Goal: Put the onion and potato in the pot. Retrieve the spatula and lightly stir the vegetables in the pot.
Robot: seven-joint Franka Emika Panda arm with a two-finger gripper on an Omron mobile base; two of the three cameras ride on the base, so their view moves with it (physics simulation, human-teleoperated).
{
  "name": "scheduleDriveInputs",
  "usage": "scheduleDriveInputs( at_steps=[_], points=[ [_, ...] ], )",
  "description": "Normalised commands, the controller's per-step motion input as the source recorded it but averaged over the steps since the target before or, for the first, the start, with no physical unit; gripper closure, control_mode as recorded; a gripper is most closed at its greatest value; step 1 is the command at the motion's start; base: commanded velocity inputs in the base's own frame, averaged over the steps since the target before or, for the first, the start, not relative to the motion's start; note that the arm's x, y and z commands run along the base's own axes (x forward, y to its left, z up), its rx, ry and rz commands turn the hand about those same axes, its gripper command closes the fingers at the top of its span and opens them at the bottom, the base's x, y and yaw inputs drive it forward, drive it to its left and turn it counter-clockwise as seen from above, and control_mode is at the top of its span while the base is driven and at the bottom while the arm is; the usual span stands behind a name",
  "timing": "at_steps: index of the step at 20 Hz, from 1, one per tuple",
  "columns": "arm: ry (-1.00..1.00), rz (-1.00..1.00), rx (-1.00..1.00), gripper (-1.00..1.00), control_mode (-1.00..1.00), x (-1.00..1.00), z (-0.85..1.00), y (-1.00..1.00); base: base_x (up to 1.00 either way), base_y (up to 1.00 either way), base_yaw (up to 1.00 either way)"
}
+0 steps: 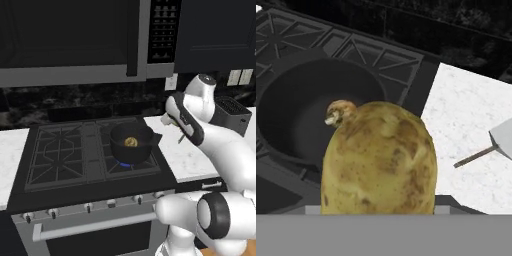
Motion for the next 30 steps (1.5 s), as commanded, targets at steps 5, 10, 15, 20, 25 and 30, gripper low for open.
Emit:
scheduleDriveInputs(
  at_steps=[5,10,15,20,25,30],
  points=[
    [0.01,0.00,0.00,1.00,-1.00,0.18,0.05,0.68,0.00,0.00,0.00],
    [0.23,-0.01,0.00,1.00,-1.00,0.73,-0.14,0.34,0.00,0.00,0.00],
    [0.10,-0.02,-0.01,1.00,-1.00,0.32,-0.46,0.38,0.00,0.00,0.00],
    [0.07,-0.03,0.00,1.00,-1.00,0.33,-0.52,0.28,0.00,0.00,0.00],
    [0.01,-0.03,0.00,1.00,-1.00,0.23,-0.46,0.26,0.00,0.00,0.00],
    [0.00,-0.02,0.00,1.00,-1.00,0.08,-0.27,0.25,0.00,0.00,0.00]
  ],
)
